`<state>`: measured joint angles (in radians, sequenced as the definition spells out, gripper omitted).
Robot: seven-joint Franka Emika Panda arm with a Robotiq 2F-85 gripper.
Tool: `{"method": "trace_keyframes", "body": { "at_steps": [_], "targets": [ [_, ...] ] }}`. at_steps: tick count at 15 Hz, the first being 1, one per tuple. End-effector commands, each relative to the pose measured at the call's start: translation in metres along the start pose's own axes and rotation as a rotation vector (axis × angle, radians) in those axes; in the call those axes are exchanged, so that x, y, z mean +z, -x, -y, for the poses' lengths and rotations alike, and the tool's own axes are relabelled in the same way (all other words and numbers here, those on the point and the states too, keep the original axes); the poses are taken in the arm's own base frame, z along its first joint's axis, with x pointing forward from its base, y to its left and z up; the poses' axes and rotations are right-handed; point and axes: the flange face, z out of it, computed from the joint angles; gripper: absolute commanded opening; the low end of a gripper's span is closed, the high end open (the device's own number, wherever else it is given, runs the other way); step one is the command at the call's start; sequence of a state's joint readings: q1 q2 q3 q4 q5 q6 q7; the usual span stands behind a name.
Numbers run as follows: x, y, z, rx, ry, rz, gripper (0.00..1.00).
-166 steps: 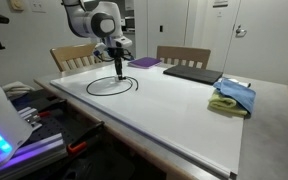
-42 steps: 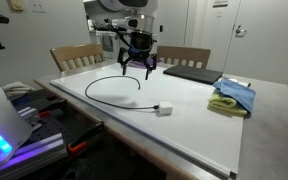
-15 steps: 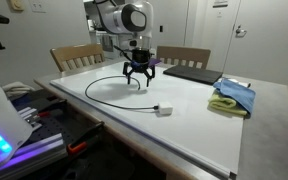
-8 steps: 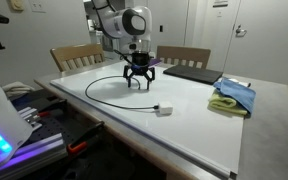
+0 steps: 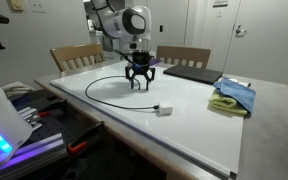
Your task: Move both ends of the charger to opposite sides
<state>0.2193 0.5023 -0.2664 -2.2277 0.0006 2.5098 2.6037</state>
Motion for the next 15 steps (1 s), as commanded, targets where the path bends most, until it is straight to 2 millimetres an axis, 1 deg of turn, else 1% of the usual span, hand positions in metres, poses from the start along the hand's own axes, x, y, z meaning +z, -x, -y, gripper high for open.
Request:
{"method": "trace_keyframes", "body": {
  "at_steps": [1,7,8,10,11,15],
  "targets": [
    [0.005,0.005,-0.001,-0.002,-0.007,-0.006,0.46],
    [0.001,0.005,-0.003,-0.032,-0.009,-0.012,0.04],
    [0.001,0.006,-0.004,-0.044,-0.013,-0.024,0.0],
    [0.0,0.008,-0.007,-0.073,-0.017,-0.036,0.0],
    [0.0,0.009,-0.007,-0.087,-0.02,-0.042,0.02],
    [-0.001,0.011,-0.011,-0.148,-0.036,-0.075,0.02]
  ]
}}
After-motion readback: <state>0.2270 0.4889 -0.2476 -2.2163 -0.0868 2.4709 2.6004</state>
